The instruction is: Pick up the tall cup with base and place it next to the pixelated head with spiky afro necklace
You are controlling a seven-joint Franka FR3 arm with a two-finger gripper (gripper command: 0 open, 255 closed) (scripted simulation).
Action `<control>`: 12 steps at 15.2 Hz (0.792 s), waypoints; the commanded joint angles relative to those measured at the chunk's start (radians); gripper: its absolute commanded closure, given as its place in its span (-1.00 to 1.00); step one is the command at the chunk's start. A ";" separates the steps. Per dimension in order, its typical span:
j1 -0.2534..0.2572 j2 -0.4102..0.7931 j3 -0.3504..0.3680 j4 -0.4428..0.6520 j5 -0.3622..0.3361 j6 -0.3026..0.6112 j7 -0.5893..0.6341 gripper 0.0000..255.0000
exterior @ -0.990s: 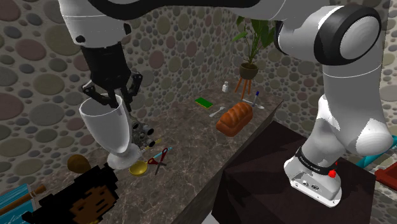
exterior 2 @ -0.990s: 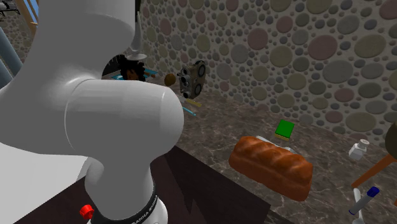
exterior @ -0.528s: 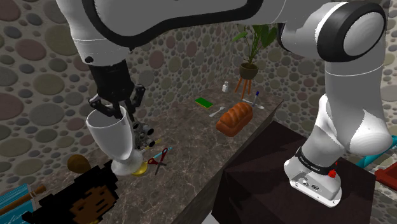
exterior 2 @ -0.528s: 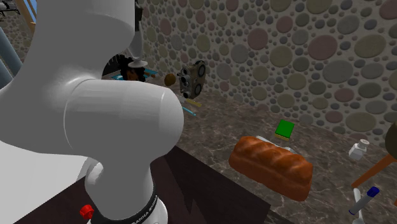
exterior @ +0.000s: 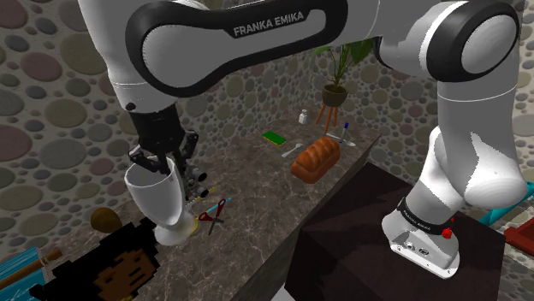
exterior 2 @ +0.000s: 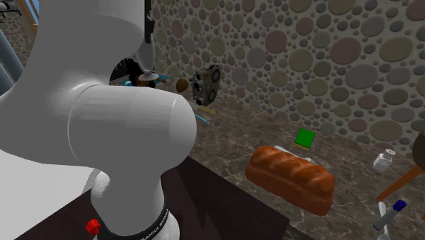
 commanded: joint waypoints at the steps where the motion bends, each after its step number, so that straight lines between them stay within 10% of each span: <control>1: -0.002 0.003 -0.001 -0.025 -0.001 0.029 -0.001 1.00; 12: -0.008 0.028 -0.008 -0.136 -0.012 0.163 0.004 1.00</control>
